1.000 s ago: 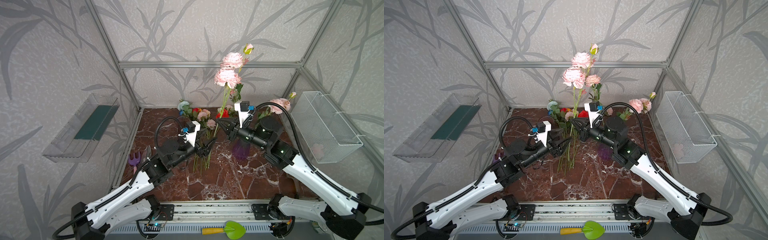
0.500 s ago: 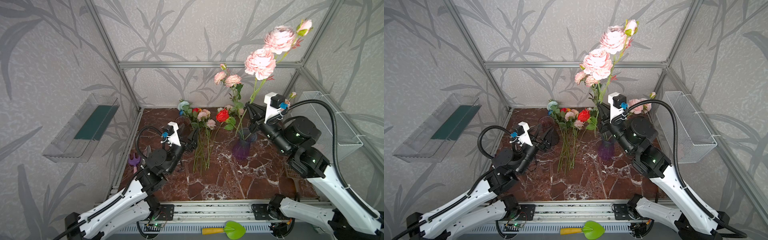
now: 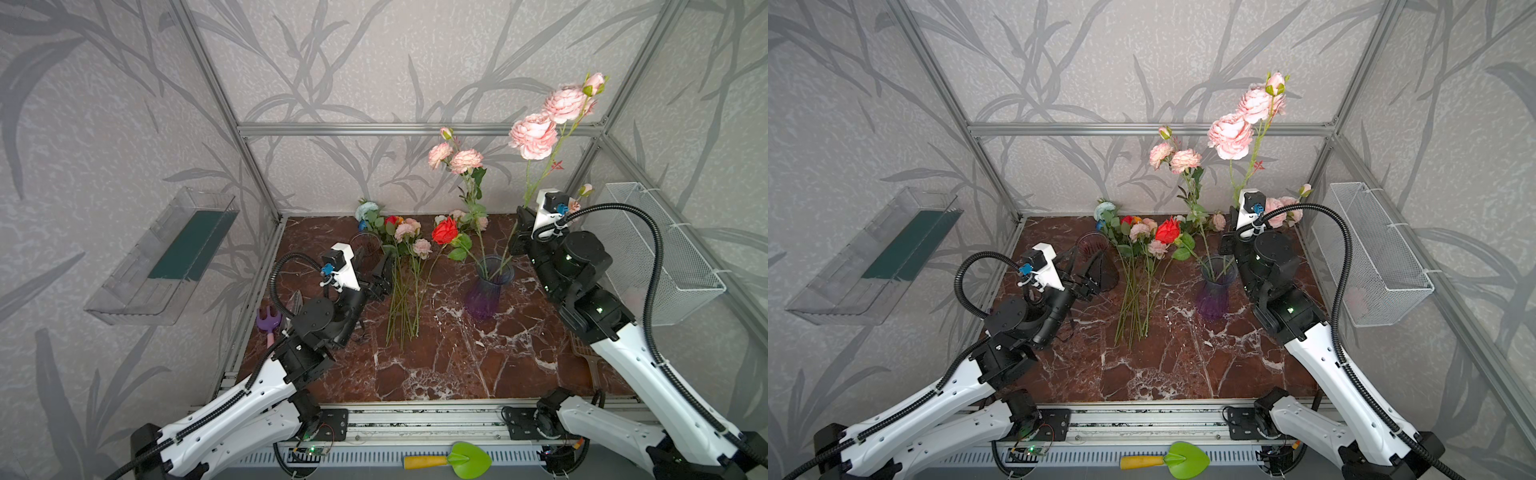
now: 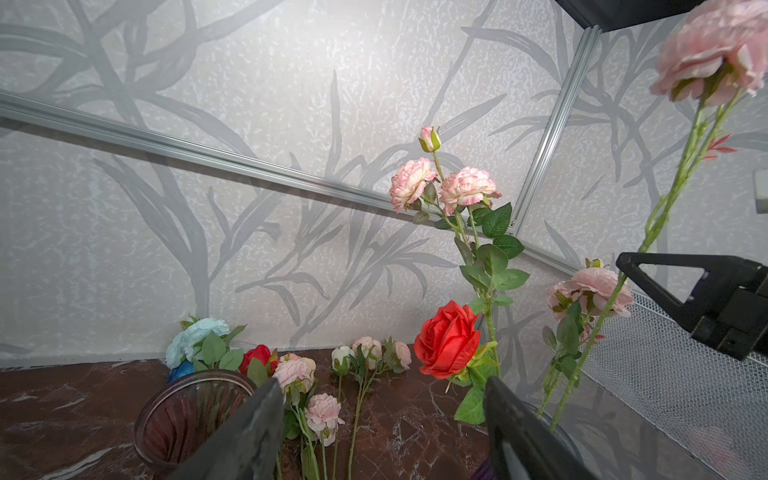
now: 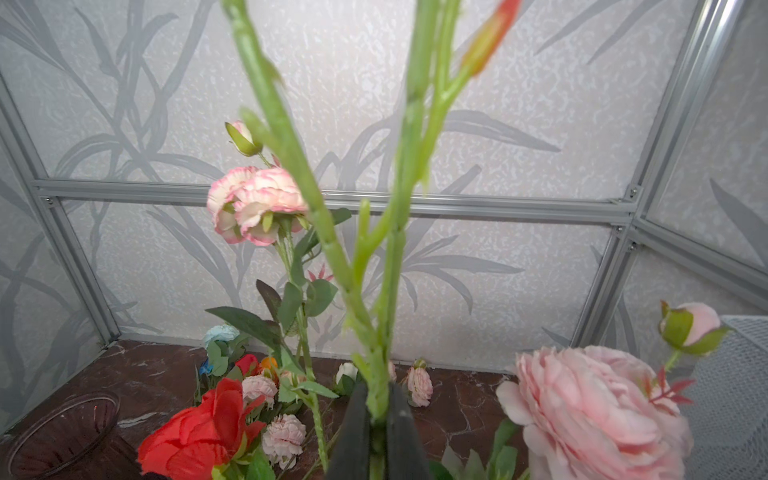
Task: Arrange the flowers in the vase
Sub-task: 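Lower the pink rose stem into the blue-rimmed vase with the right gripper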
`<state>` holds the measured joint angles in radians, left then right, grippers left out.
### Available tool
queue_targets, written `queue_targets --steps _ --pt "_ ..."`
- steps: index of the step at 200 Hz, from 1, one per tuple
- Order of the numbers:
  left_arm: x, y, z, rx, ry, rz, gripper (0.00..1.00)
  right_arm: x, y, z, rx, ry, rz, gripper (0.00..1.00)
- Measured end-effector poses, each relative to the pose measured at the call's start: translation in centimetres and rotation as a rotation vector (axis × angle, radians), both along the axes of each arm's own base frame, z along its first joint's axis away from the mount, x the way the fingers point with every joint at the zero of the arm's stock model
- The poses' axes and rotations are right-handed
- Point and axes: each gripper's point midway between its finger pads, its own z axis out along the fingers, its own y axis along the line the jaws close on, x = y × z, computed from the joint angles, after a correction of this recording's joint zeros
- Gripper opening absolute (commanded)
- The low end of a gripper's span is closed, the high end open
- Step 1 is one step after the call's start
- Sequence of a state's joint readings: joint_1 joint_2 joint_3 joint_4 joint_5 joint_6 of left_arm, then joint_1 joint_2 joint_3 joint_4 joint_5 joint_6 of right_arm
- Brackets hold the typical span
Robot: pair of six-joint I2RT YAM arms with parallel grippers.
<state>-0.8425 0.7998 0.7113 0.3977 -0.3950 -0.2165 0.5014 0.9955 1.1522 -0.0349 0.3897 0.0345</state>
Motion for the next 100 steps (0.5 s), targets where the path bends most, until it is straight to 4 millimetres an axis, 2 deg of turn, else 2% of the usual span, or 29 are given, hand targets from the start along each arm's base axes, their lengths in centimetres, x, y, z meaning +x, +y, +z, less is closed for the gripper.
queue_targets --steps 100 --pt "0.5 -0.5 -0.8 0.019 0.019 0.000 0.76 1.1 0.4 -8.5 0.077 0.187 0.013 0.01"
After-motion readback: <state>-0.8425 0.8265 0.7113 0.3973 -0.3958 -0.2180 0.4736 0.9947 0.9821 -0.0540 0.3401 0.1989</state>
